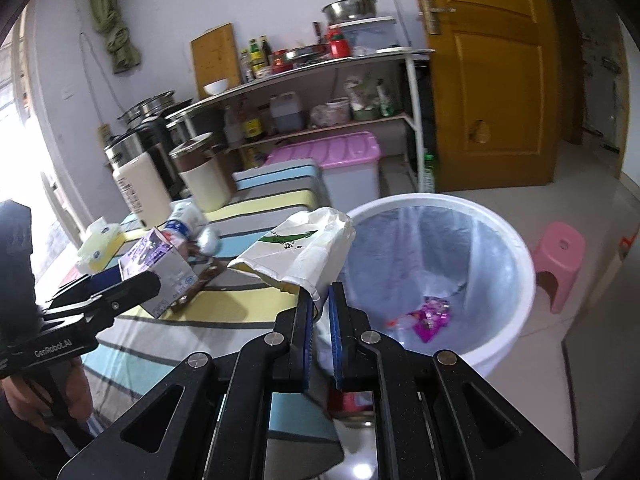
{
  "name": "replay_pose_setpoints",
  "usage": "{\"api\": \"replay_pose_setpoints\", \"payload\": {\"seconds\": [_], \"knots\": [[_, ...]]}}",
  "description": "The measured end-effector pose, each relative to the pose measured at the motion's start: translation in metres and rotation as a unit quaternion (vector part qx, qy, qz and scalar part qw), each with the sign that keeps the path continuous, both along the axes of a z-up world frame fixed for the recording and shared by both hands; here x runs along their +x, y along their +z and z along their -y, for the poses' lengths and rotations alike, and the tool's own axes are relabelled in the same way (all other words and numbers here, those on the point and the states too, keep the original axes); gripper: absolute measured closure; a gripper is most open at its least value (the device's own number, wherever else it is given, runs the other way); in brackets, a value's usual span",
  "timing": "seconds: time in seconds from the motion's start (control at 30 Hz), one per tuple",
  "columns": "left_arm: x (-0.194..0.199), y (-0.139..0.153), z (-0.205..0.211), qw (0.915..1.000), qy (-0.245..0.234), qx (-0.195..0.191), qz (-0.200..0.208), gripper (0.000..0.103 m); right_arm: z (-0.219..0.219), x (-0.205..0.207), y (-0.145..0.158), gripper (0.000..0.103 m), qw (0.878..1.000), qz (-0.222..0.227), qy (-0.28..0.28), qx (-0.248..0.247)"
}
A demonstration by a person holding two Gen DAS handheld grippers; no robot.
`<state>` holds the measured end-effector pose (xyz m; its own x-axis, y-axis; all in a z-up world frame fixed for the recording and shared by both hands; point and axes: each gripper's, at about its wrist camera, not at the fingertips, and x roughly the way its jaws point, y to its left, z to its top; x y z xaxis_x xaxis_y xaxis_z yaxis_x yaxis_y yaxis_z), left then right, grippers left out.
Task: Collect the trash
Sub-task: 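Carry the carton and paper bag over the bin and release both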
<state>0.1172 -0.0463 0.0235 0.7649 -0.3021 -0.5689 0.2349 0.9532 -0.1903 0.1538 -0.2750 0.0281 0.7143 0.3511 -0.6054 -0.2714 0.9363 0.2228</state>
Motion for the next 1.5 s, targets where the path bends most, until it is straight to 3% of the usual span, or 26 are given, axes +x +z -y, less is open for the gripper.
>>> {"api": "replay_pose_setpoints", "payload": {"seconds": [0.3, 0.77, 1.13, 1.5], "knots": [[0.026, -0.001, 0.046, 0.9990, -0.045, 0.000, 0.000, 0.027, 0.038, 0.009, -0.011, 0.095, 0.999, -0.014, -0.048, -0.004], [0.069, -0.028, 0.099, 0.9946, -0.098, 0.016, -0.031, 0.027, 0.068, 0.024, -0.033, 0.095, 0.995, -0.045, -0.083, -0.009], [0.095, -0.046, 0.116, 0.9907, -0.119, 0.020, -0.063, 0.027, 0.074, 0.033, -0.043, 0.094, 0.994, -0.064, -0.091, -0.020], [0.086, -0.043, 0.107, 0.9916, -0.117, 0.009, -0.056, 0.027, 0.070, 0.024, -0.033, 0.092, 0.995, -0.051, -0.085, -0.013]]}}
